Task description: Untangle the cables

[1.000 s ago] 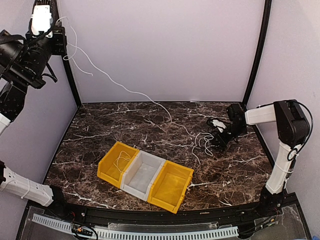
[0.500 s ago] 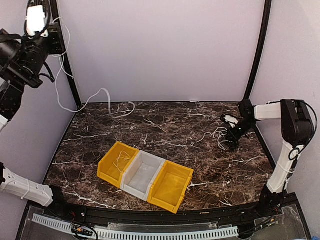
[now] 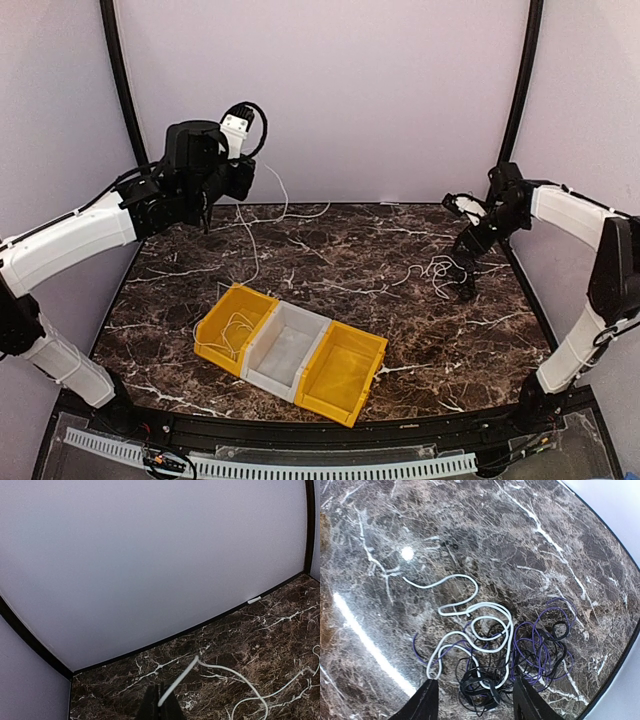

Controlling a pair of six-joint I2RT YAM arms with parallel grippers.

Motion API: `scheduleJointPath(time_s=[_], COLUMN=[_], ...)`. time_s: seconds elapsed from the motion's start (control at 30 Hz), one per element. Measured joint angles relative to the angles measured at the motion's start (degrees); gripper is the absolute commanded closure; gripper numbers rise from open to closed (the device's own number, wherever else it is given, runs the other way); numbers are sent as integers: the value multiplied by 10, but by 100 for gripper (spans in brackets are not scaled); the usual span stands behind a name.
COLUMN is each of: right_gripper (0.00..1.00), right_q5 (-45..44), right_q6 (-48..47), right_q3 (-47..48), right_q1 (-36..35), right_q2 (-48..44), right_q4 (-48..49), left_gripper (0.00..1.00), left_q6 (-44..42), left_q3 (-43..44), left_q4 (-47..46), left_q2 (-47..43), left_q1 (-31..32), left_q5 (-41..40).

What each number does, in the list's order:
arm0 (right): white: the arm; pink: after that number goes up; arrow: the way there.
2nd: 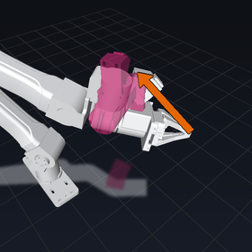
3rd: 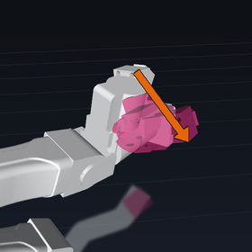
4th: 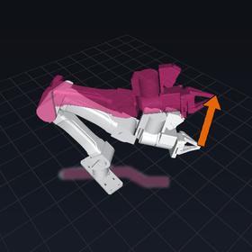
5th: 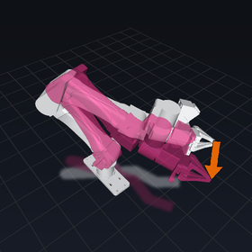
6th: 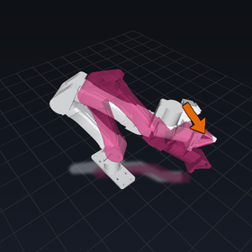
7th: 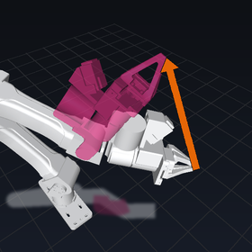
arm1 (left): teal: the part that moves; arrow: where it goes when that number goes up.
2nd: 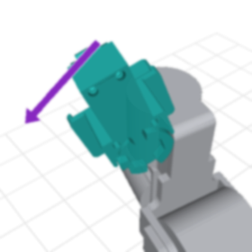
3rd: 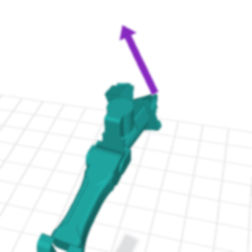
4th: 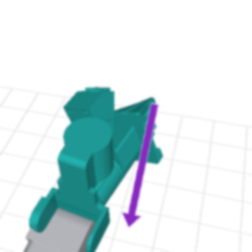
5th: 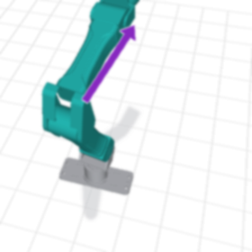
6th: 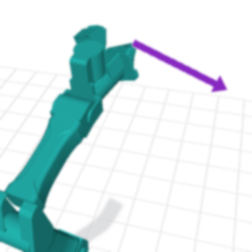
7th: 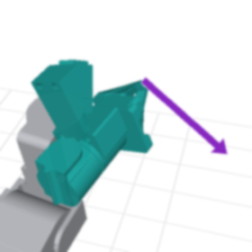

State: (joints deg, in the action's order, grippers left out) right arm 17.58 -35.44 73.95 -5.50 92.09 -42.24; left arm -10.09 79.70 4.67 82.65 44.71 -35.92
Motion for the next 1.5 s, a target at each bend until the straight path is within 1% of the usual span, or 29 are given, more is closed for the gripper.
scheduleJointPath(time_s=[0.1,0.23,0.5,0.63,0.8,0.87,0.93,1.07,1.23,1.5], right_gripper=[42,41,40,40,40,39,39,39,39,39], right_q5=[13,33,59,71,80,84,87,93,95,97], right_q6=[-5,-8,5,11,15,17,17,18,19,19], right_q3=[3,4,-10,-37,-55,-59,-60,-66,-81,-90], right_q1=[-12,-37,-74,-77,-77,-77,-78,-78,-78,-78], right_q2=[-28,-57,-56,-55,-49,-46,-43,-42,-42,-42], right_q4=[-15,-18,-1,15,28,32,34,38,46,49], left_gripper=[100,100,100,100,100,100,100,100,100,100], left_q6=[13,19,14,20,49,59,68,80,101,127], left_q3=[1,28,69,87,104,105,105,104,71,-43], left_q4=[0,10,8,-1,2,3,2,1,-6,-12], left_q2=[-9,-14,-76,-113,-130,-134,-136,-145,-167,-200], left_q1=[-8,-9,-9,-9,-9,-9,-9,-9,-9,-9], left_q5=[9,20,32,78,181,209,230,245,249,231])
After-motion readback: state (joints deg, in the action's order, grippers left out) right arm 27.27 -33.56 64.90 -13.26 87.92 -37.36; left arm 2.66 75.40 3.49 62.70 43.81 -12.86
